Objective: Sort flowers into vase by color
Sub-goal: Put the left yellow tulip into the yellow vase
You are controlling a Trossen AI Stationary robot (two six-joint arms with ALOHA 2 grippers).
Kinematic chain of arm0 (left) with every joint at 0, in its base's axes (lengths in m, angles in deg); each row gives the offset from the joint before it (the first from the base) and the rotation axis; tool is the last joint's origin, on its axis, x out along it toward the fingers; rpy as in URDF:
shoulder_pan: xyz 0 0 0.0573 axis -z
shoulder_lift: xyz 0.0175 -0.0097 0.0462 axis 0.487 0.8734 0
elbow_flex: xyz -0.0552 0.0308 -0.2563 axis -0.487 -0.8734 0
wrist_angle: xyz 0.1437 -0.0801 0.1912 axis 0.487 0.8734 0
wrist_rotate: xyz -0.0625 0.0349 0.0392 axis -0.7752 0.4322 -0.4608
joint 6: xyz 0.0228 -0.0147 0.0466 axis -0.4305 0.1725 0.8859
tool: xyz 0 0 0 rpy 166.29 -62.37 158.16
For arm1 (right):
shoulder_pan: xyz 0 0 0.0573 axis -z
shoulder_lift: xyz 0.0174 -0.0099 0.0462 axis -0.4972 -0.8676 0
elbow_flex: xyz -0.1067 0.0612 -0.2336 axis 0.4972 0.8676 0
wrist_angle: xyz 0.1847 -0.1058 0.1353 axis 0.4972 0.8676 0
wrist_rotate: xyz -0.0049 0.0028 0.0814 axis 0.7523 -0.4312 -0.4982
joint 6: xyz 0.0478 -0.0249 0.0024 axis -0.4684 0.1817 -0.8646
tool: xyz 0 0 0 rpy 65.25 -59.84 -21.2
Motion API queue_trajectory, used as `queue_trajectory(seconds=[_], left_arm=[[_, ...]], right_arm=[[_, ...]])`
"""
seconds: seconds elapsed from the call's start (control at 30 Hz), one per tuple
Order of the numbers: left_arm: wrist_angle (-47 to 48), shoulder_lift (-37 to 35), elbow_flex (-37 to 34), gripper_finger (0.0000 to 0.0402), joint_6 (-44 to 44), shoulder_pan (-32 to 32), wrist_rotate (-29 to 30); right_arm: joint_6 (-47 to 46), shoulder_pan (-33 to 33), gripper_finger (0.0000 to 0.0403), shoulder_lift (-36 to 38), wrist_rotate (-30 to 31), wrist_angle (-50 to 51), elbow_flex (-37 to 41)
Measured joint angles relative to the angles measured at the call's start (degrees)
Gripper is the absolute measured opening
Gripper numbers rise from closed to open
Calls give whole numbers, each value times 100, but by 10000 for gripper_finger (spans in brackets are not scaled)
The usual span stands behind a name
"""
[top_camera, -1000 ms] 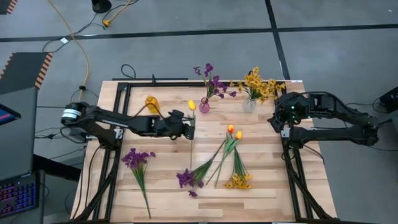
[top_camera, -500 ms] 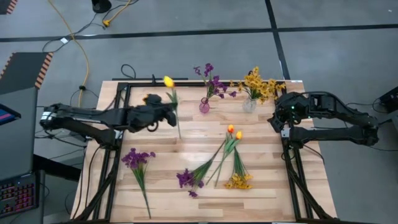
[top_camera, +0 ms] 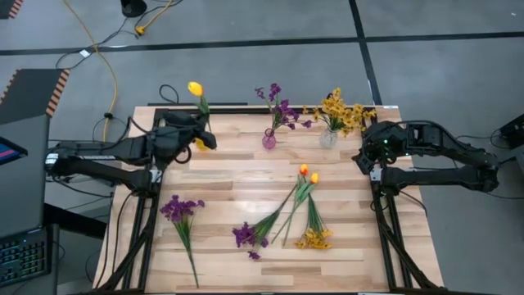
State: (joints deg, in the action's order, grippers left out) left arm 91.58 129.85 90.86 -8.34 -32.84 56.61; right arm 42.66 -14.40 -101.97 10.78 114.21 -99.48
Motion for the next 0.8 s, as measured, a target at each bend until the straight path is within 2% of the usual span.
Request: queue_trajectory(seconds=[0.37, 0.8], left_arm=[[-10, -69, 0, 4, 626, -960, -48], [-10, -402, 0, 4, 1048, -1406, -42]], right_arm=[[-1, 0, 256, 0, 0, 0, 0], [-1, 0, 256, 0, 0, -36, 0]])
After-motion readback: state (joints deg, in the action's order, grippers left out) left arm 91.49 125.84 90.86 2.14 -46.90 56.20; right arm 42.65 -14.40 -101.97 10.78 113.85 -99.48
